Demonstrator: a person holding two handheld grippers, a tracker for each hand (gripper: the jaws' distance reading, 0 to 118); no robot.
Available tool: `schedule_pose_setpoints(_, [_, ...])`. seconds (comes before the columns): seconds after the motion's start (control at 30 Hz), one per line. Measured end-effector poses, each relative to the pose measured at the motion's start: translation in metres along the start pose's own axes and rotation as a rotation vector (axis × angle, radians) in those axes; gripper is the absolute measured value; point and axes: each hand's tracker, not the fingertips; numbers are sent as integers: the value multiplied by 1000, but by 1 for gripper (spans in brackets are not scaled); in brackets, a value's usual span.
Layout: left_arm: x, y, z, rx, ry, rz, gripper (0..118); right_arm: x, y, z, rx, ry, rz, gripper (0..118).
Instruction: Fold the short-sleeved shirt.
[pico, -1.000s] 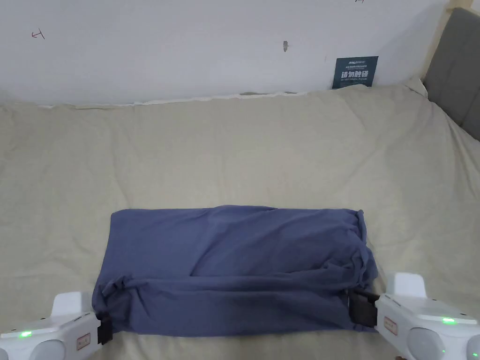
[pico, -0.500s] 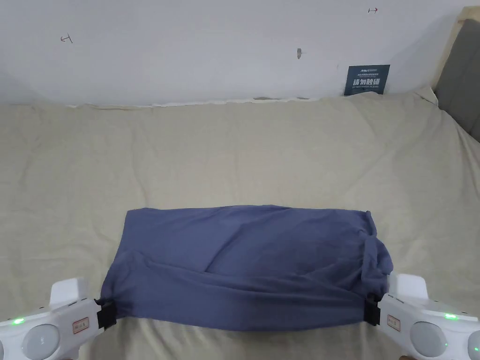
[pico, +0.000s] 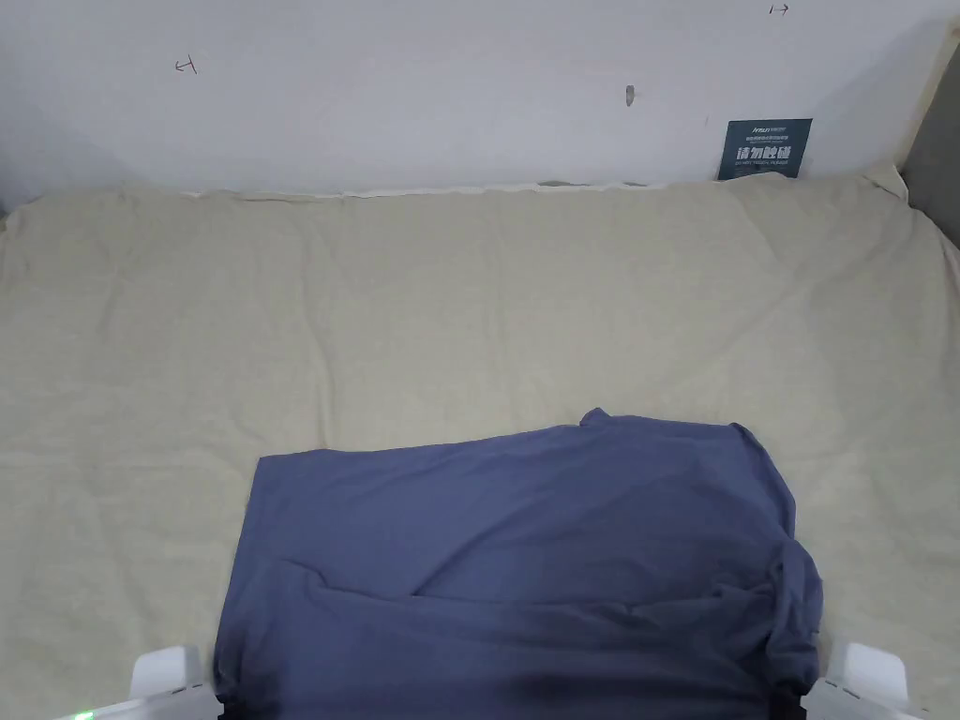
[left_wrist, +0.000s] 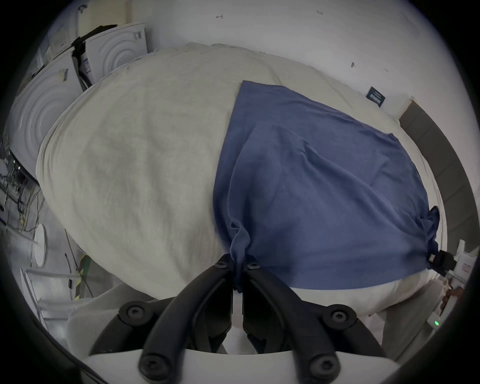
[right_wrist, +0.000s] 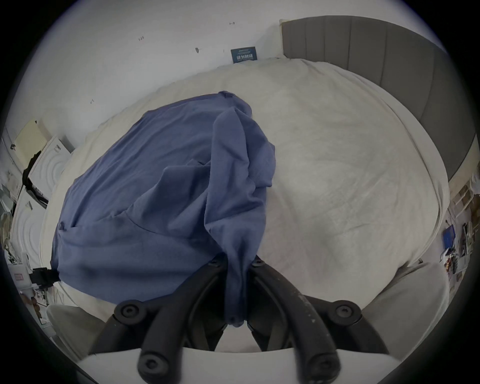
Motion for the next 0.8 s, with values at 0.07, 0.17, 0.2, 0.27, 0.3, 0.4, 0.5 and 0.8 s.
schedule_pose_setpoints(0.07, [5,5,5,-2,18,6,21,-7,6,9,-11,-13,23,19])
schedule_pose_setpoints(0.17, [12,13,28,50,-19,35,86,-19,21,38,66,-24,72,47])
schedule_pose_setpoints(0.2, [15,19,41,107,-77,58,105,-24,30,52,119,-12,99,68])
schedule_pose_setpoints(0.27, [26,29,66,218,-148,66,116,-36,48,79,224,3,138,104])
schedule_pose_setpoints(0.3, [34,38,81,294,-170,49,116,-39,55,92,302,11,156,109])
schedule_pose_setpoints(0.4, [64,59,122,497,-150,-34,116,-58,79,137,512,30,203,108])
schedule_pose_setpoints(0.5, [91,70,152,708,-99,-86,115,-72,91,169,676,46,231,108])
schedule_pose_setpoints(0.8, [130,84,166,842,-95,-207,2,-86,93,174,822,15,266,2])
